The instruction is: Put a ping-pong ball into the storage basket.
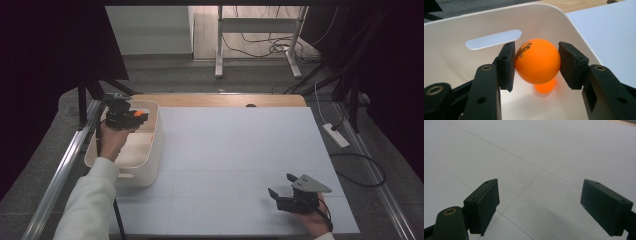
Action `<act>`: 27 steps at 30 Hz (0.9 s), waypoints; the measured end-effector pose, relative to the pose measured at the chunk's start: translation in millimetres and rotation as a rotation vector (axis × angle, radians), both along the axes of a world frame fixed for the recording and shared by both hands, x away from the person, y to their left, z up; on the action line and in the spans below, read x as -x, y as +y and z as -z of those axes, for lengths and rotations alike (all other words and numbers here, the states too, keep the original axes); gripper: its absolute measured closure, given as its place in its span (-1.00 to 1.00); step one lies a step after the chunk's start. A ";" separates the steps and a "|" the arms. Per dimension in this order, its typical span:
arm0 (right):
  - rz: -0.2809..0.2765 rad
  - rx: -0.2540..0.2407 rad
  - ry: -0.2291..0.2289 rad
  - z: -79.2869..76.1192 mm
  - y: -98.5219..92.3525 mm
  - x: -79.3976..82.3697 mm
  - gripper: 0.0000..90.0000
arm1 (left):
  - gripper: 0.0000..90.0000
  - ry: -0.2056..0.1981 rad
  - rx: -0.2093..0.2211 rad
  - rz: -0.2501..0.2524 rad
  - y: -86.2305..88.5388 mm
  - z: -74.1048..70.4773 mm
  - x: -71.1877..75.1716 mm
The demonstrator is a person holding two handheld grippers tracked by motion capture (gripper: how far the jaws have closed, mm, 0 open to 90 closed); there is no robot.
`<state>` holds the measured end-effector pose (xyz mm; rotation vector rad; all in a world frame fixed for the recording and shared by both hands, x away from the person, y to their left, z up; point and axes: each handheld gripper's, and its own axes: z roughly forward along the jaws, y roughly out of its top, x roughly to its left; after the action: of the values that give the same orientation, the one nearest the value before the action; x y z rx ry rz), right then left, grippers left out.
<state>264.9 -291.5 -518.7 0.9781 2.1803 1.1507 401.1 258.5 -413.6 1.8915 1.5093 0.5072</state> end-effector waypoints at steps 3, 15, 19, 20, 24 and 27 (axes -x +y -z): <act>0.003 -0.004 0.005 -0.1 0.3 0.1 -0.66 | 0.11 -0.004 0.000 0.002 0.3 -0.6 0.1; 0.008 -0.012 0.002 -0.4 -1.2 -0.2 -0.66 | -0.51 -0.098 0.129 0.015 0.6 -15.7 12.1; 0.010 -0.011 0.003 -0.4 -1.1 -1.5 -0.66 | -0.55 -0.129 0.183 0.051 1.0 -21.3 19.1; 0.012 -0.012 0.004 -0.2 -0.9 -2.0 -0.66 | -0.56 -0.129 0.183 0.051 1.0 -21.3 19.1; 0.007 -0.015 0.005 0.2 0.0 -2.1 -0.66 | -0.58 -0.171 0.218 0.090 1.9 -25.8 28.5; 0.005 -0.015 0.003 0.0 -0.2 -1.5 -0.66 | -0.59 -0.185 0.242 0.110 1.4 -26.5 33.8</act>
<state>266.4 -291.7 -518.8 0.9920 2.1738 1.1657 367.3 259.9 -387.1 1.6807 1.2775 0.4158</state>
